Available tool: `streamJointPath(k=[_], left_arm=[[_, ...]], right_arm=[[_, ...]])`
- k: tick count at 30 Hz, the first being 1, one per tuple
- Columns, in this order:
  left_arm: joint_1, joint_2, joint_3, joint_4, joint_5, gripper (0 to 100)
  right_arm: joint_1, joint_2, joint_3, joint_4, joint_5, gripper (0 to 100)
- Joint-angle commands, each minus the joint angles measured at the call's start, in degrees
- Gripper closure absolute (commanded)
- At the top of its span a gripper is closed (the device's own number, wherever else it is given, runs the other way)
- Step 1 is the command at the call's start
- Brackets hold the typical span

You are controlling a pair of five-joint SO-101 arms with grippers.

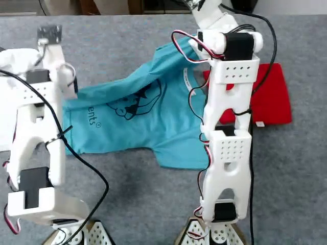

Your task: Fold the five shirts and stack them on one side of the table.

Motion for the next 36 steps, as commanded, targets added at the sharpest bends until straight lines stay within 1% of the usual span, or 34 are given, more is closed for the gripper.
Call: streamJointPath(k=[1, 3, 9, 12, 16, 21, 24, 28, 32, 36], left_arm=[[-1.8, -2.5, 5.6, -7.0, -0.4, 98], [-2.7, -2.4, 6.6, -8.2, -0.4, 98], [-2.6, -2.4, 7.2, -7.2, -0.5, 98], [-0.4, -2.4, 8.0, -4.1, -0.5, 98], [2.2, -2.8, 10.1, -2.9, -0.5, 98], [-1.0, -2.5, 12.4, -2.9, -0.6, 98], [-2.7, -2.9, 13.8, -2.9, -1.0, 98], [-2.3, -2.9, 17.8, -3.0, -3.8, 98], [-2.5, -2.6, 19.5, -3.3, -3.7, 98], [-2.9, -2.5, 19.5, -3.1, -3.7, 98]], right_arm=[[0.0, -6.0, 6.2, 1.1, 0.4, 99.7], [-0.7, -8.9, 13.3, 1.1, 0.5, 99.7], [-2.1, -20.8, 40.6, 0.0, 0.5, 99.7], [-1.6, -26.2, 52.6, -3.7, 0.4, 99.7], [-0.5, -33.9, 66.2, -8.2, 0.3, 99.7], [-0.5, -45.2, 82.1, -9.4, 0.4, 99.7], [-0.6, -51.6, 94.7, -14.6, 0.6, 99.7], [-0.5, -59.5, 110.5, -22.9, 0.6, 99.7], [-0.4, -66.2, 120.8, -26.6, 0.6, 99.7], [2.1, -71.3, 128.0, -27.4, 1.8, 99.7]])
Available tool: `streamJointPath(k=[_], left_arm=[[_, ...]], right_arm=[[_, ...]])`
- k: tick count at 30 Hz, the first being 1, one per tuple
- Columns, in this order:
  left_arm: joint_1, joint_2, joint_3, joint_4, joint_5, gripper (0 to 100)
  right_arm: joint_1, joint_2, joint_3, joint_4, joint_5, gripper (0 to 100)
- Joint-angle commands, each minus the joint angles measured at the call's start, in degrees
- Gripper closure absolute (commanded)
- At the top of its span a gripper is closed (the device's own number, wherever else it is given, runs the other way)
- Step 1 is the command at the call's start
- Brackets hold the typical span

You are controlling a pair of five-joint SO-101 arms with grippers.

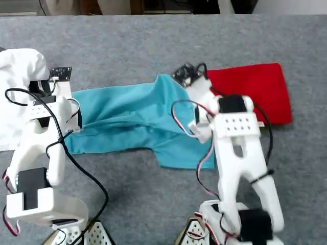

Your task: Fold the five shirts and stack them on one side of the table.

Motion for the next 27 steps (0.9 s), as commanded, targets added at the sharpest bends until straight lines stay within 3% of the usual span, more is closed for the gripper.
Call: streamJointPath(k=[1, 7, 27], left_arm=[[-0.9, -2.3, -0.2, 0.4, -0.4, 98], [-1.0, -2.9, -1.4, 4.8, -0.4, 98], [-0.4, -2.9, 0.8, 7.7, -0.4, 98]], right_arm=[[2.8, -5.6, 4.8, -0.8, 2.0, 99.7], [8.1, -12.6, 8.1, 2.5, 4.7, 99.7], [8.7, -16.7, 19.8, -1.3, 5.5, 99.7]])
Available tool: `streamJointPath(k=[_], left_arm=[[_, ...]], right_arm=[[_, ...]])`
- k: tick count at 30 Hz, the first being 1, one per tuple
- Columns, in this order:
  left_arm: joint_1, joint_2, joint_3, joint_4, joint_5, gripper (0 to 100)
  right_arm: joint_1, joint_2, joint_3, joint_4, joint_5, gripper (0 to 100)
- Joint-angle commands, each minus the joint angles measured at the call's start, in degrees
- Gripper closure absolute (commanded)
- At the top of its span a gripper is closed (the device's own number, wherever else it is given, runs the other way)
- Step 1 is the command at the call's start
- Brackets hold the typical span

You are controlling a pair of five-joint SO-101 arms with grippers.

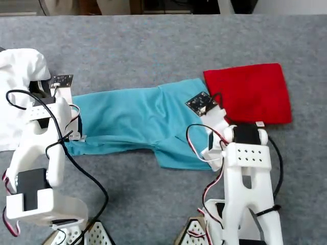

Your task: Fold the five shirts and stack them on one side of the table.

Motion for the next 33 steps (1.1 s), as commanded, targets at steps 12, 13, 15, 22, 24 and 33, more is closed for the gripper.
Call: streamJointPath(k=[12, 13, 15, 22, 24, 33], left_arm=[[-1.2, -2.4, -8.4, 14.7, -5.9, 94], [-1.7, -2.4, -9.8, 16.5, -5.7, 92], [-2.3, -2.4, -13.1, 19.9, -2.7, 87], [-1.5, -2.3, -22.7, 28.2, 1.8, 80], [-1.1, -2.3, -24.4, 27.8, 2.2, 82], [-0.7, 0.0, -24.9, 15.3, 14.9, 97]], right_arm=[[0.5, -1.2, -1.8, 1.5, 0.8, 80.9], [0.4, -1.2, -3.4, 1.8, 0.8, 81.0], [-0.4, -1.2, -6.4, 1.9, 0.3, 81.0], [-10.6, 1.0, -11.9, -3.1, -7.5, 98.3], [-14.6, 4.6, -12.4, -6.9, -11.0, 97.6], [-18.2, 26.0, -19.6, -20.2, -20.7, 99.4]])
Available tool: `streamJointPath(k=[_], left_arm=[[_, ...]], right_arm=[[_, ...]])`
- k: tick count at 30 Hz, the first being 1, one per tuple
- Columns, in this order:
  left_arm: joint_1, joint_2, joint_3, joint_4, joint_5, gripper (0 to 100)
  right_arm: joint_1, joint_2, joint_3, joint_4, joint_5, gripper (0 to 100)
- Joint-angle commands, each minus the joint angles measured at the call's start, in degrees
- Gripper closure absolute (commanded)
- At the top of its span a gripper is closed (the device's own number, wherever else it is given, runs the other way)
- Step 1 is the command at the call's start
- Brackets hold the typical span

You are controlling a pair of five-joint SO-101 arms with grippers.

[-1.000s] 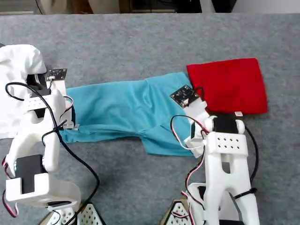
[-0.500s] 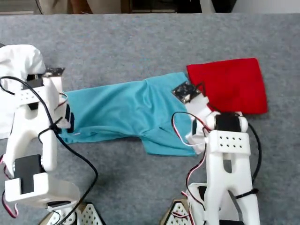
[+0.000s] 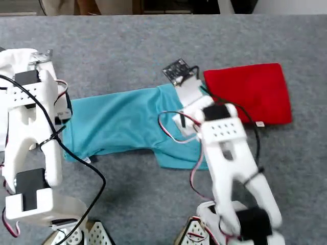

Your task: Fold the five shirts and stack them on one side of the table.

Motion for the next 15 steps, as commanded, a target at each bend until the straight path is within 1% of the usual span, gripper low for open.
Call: streamJointPath(k=[1, 5, 9, 15], left_arm=[[1.0, 0.9, 0.8, -7.4, 3.9, 98], [2.4, 7.4, 4.0, -15.5, 4.1, 98], [2.2, 15.0, 4.0, -20.9, 4.2, 98], [1.8, 24.9, -3.7, -21.7, 4.3, 98]], right_arm=[[-2.1, 8.7, -4.8, -1.7, -2.3, 99.4], [-2.5, 18.0, -8.1, -1.4, -2.2, 99.5], [-2.8, 20.5, -8.3, -1.4, -2.2, 99.7], [-2.9, 17.5, -3.5, -0.4, -0.7, 99.7]])
